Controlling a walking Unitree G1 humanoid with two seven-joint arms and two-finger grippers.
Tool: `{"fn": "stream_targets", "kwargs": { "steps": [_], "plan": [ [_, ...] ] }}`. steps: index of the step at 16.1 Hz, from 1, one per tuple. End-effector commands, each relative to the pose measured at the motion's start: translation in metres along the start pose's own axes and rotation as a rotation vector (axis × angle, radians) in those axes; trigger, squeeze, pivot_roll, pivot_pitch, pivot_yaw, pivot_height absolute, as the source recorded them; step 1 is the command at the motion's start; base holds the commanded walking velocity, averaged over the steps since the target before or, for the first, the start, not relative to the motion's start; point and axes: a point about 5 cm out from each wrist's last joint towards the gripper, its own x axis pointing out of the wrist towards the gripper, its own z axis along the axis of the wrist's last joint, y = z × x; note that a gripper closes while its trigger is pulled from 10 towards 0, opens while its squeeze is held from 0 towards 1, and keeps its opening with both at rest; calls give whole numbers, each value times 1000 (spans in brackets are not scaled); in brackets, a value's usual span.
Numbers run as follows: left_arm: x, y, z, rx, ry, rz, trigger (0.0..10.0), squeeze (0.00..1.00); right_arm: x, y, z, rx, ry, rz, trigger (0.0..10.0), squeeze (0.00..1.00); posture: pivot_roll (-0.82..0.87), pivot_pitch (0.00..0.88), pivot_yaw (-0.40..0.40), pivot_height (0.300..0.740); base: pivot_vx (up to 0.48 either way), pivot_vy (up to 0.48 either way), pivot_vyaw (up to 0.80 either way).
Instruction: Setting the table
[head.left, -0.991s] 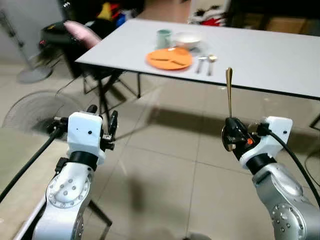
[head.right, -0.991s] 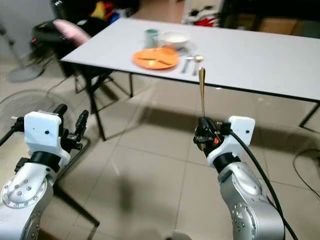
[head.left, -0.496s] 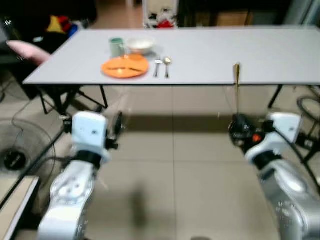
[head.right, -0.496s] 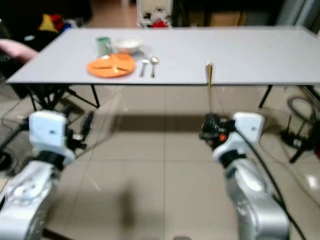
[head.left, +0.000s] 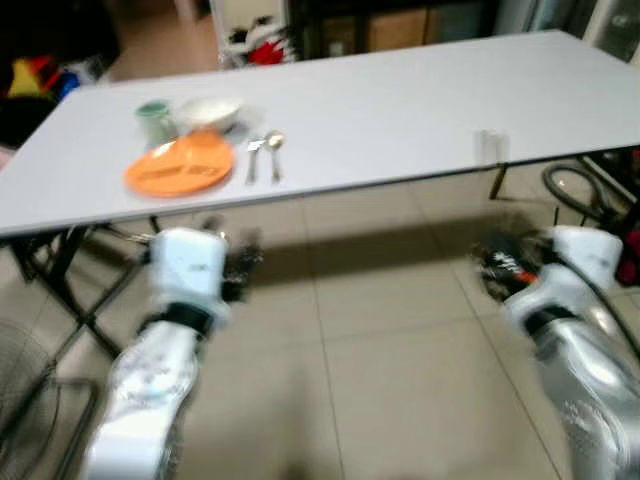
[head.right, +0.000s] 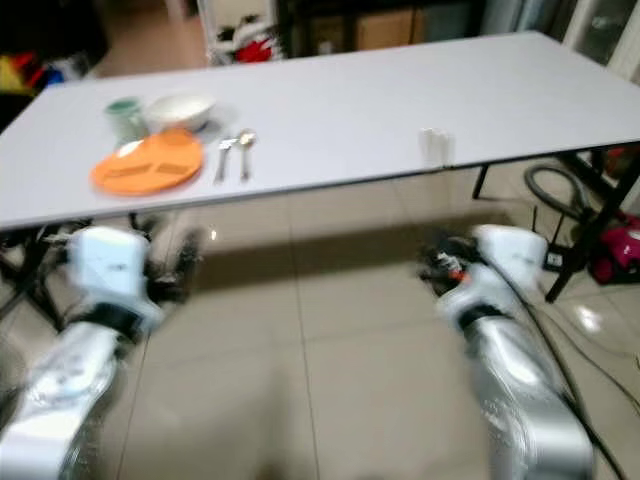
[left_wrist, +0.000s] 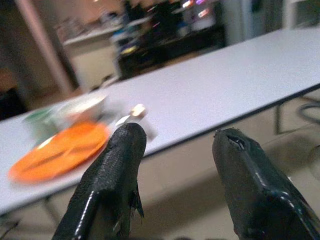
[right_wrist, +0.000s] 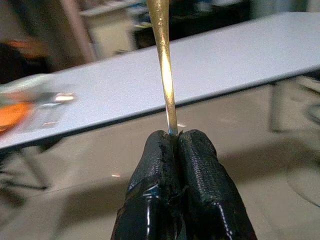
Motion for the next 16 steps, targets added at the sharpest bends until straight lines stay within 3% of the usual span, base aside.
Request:
{"fn": "stream_targets", "kwargs": {
  "steps": [1, 10, 14, 16],
  "plan": [
    [-2, 8, -2, 18, 4, 26, 10000, 0, 1, 9, 4, 4, -20, 31, 10000, 0, -146, 0, 86, 740, 412, 0, -800],
    [3, 5, -6, -1, 4, 19, 10000, 0, 2, -2, 7, -46, 1, -5, 10000, 0, -180, 0, 88, 740, 413, 0, -756],
    [5, 7, -6, -8, -1, 44, 10000, 0, 16, 6, 17, -126, 6, 121, 10000, 0, -168, 0, 80, 740, 411, 0, 0],
    [4, 10, -6, -12, 0, 66, 10000, 0, 23, 13, 19, -165, 9, 160, 10000, 0, -159, 0, 73, 740, 409, 0, 691]
  ]
}}
